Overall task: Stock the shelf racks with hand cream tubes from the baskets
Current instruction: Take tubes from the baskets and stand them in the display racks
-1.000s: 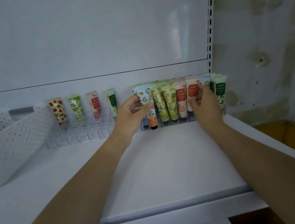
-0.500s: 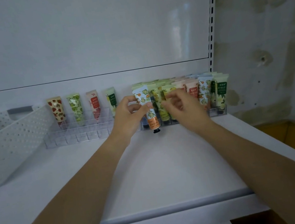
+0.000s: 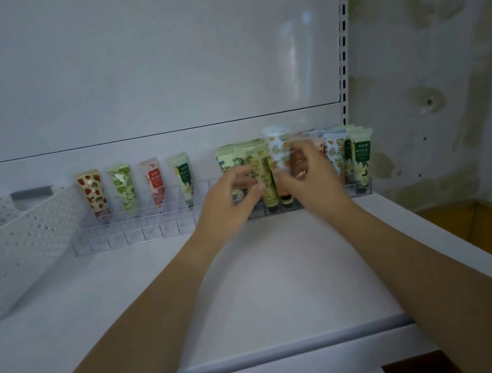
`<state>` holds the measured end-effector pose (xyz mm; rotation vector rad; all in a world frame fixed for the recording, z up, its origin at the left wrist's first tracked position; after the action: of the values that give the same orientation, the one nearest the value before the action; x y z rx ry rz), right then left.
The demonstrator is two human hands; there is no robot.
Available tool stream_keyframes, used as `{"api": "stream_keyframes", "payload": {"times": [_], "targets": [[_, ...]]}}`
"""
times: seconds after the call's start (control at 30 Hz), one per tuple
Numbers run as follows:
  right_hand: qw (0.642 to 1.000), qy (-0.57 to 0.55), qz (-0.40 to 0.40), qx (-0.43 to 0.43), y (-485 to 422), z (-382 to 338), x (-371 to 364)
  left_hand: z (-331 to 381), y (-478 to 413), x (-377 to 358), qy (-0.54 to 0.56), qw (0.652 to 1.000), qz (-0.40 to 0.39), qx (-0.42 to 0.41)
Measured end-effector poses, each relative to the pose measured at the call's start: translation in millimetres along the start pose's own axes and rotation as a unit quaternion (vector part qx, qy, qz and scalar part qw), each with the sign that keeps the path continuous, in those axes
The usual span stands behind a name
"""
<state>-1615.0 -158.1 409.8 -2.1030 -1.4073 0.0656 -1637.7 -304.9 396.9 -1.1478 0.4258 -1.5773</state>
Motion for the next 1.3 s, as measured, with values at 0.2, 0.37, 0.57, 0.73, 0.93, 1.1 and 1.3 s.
{"api": "stream_keyframes", "payload": {"times": [0.2, 0.37, 0.57, 0.73, 0.93, 1.1, 1.3], "targets": [[0.961, -0.035, 0.258, -0.097, -9.6, 36.6, 80.9, -7.4, 11.8, -28.1, -0.178, 0.965, -0.176, -0.072], [0.94, 0.033, 0.296, -0.164, -12.4, 63.5, 96.1, -15.4, 12.7, -28.9, -0.181, 0.961, -0.203, -0.055], [0.947, 0.092, 0.247, -0.182, -18.6, 71.9, 83.8, -14.9, 10.9, -26.9, -0.178, 0.961, -0.204, -0.057], [0.938, 0.145, 0.244, -0.199, -17.5, 76.4, 81.8, -9.5, 9.8, -27.4, -0.169, 0.963, -0.197, -0.072], [0.927, 0.197, 0.264, -0.182, -12.8, 66.2, 83.2, -3.2, 8.7, -25.8, -0.169, 0.967, -0.175, -0.077], [0.961, 0.147, 0.235, -0.018, -10.4, 2.3, 58.8, 24.5, -9.1, 5.7, -0.16, 0.98, -0.063, -0.1], [0.97, 0.115, 0.113, 0.184, -9.1, -120.2, -16.8, 44.9, -54.6, 124.3, -0.24, 0.963, 0.027, -0.119]]}}
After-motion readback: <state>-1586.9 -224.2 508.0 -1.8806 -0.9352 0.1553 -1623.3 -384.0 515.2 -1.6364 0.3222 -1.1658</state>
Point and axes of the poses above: each hand's wrist, its own y-axis away from the middle knuckle, its own x-axis out of the back of the hand, z = x × y, the point moved 9 cm from there along -y, towards the middle knuckle, and after that the axes turned 13 degrees about -x, right-handed, at the moved point
